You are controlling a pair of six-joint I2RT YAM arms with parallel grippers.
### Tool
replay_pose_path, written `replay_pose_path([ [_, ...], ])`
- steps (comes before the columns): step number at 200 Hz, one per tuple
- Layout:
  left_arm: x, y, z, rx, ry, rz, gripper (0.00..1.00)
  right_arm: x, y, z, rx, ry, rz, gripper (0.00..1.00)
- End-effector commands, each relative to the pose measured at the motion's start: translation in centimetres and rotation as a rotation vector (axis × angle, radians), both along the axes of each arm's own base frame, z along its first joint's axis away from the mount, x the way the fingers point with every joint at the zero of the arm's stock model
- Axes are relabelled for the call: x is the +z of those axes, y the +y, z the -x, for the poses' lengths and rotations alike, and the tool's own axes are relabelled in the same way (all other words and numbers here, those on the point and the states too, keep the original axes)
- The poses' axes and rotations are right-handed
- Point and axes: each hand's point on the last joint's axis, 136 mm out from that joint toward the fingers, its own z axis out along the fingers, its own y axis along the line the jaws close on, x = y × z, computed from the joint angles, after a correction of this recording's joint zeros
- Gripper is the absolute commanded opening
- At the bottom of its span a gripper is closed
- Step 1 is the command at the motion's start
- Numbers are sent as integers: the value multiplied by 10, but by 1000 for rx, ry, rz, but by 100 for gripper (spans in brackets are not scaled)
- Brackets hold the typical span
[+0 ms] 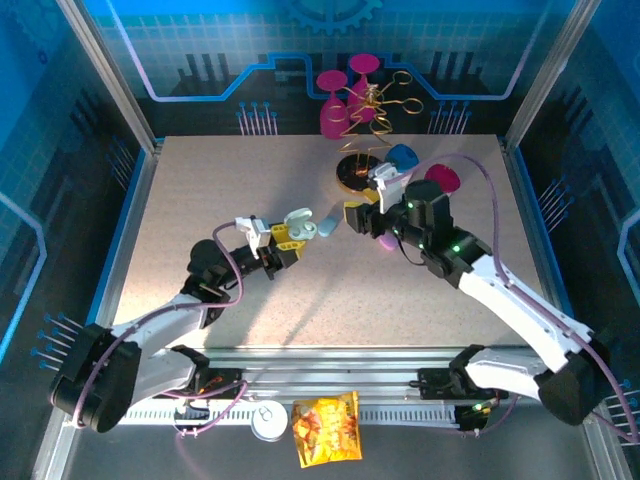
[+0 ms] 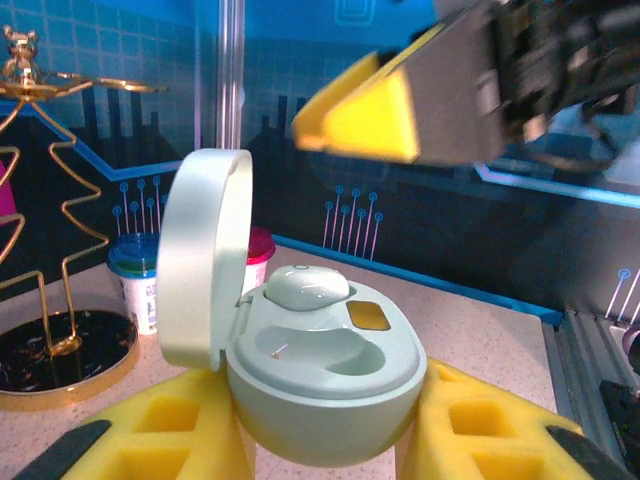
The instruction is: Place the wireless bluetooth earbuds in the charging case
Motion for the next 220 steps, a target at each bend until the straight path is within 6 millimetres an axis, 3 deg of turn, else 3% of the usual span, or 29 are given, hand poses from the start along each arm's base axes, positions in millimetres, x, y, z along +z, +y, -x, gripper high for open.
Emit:
replay_pose_path([
  [1, 23, 5, 9, 2, -53, 50, 18, -36, 17, -12, 4, 165, -56, 58],
  [31, 45, 8, 20, -14, -97, 94, 18, -85, 53, -29, 37, 297, -43, 61],
  [58, 61, 9, 28, -36, -122, 140, 18, -121, 104, -37, 123, 361, -4, 62],
  [85, 66, 8, 31, -49, -128, 158, 18, -155, 154, -42, 201, 429, 39, 62],
  [106, 68, 9, 33, -51, -136, 166, 18, -181, 181, -47, 191, 437, 133, 62],
  [149, 74, 13, 36, -31, -156, 177, 18, -215, 216, -53, 119, 435, 294, 60],
  [173, 79, 15, 38, -23, -171, 175, 18, -221, 228, -55, 95, 461, 321, 60],
  [180, 80, 15, 39, -27, -173, 178, 18, -237, 230, -55, 77, 480, 353, 59],
  [220, 80, 15, 41, -31, -180, 186, 18, -256, 245, -53, 43, 493, 472, 55],
])
